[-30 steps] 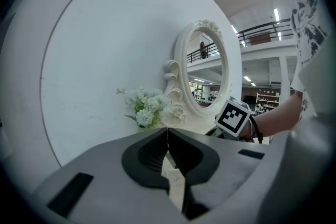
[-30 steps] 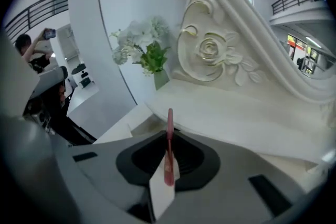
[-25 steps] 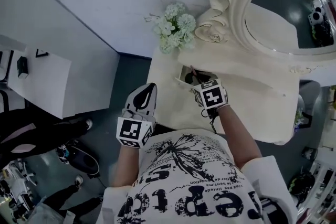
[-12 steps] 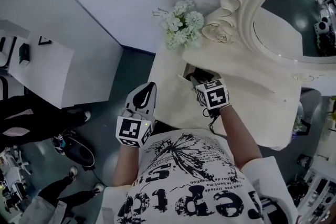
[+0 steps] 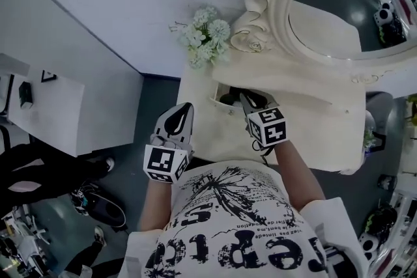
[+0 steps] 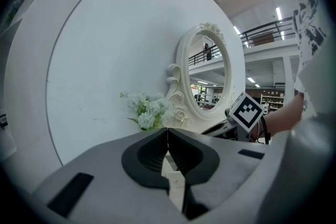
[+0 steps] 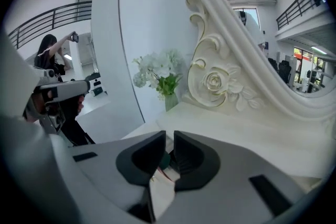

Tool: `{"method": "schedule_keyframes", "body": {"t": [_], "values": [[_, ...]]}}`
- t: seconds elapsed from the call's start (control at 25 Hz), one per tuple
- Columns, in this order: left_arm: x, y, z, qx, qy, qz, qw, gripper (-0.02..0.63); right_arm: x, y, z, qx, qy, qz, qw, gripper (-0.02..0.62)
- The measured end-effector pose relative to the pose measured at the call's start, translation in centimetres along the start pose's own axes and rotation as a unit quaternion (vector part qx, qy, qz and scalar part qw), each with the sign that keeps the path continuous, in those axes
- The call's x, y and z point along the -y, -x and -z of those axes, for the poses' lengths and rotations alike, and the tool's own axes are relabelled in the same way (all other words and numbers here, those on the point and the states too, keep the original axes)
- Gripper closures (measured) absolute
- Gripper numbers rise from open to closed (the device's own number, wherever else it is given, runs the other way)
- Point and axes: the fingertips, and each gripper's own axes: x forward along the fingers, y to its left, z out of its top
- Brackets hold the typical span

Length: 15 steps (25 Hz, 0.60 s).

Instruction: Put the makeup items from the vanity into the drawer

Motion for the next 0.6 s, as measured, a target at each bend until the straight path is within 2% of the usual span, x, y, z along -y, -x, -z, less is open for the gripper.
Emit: {"method": "schedule_keyframes", "body": {"t": [0.32,0.6], "values": [[2.2,-2.4,-2.6,0.018,-0.032,0.059,0.9976,0.586,1.1,5.7,-3.0,0.124,0.014,0.048,0.991,0.575],[3.7,-3.7,-4.9,0.032,-0.055,0.097,0.9933,0.586,2.1,10.3,-4.6,0.204,-0.020,0.071,0.976,0.578]]}}
